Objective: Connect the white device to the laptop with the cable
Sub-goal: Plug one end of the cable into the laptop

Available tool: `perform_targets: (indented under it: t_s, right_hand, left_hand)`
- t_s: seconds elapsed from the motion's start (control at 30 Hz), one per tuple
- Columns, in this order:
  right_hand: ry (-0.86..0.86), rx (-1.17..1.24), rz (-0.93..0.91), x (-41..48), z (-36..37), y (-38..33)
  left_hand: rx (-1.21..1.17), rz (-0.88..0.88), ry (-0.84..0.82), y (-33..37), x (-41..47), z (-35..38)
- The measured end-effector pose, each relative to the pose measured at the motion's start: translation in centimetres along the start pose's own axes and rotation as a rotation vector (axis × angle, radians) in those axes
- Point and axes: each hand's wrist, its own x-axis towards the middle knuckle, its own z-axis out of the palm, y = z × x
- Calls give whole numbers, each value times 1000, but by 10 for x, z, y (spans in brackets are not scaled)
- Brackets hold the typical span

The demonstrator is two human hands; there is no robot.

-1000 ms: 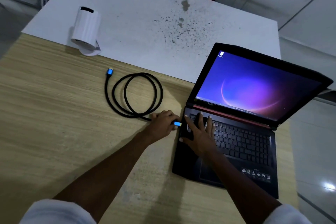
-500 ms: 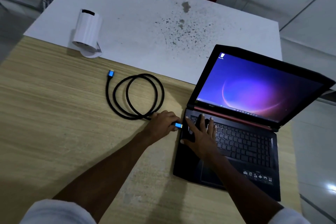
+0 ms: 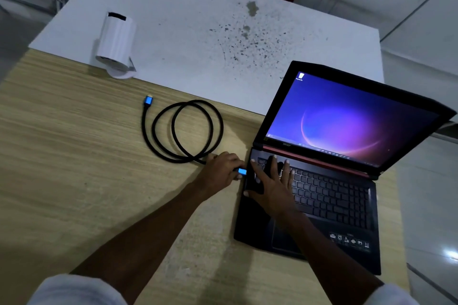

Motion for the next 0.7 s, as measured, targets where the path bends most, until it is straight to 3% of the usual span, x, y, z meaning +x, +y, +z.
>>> perform_targets:
  t_s: [0.4,0.7]
  right_hand:
    - [-14,-79,9,1,-1,-1]
    - [-2,-51,9,1,1,3]
  left_hand:
    - [-48,17,-62,-4,4,-5]
    - [-9,58,-1,-9,3,-7]
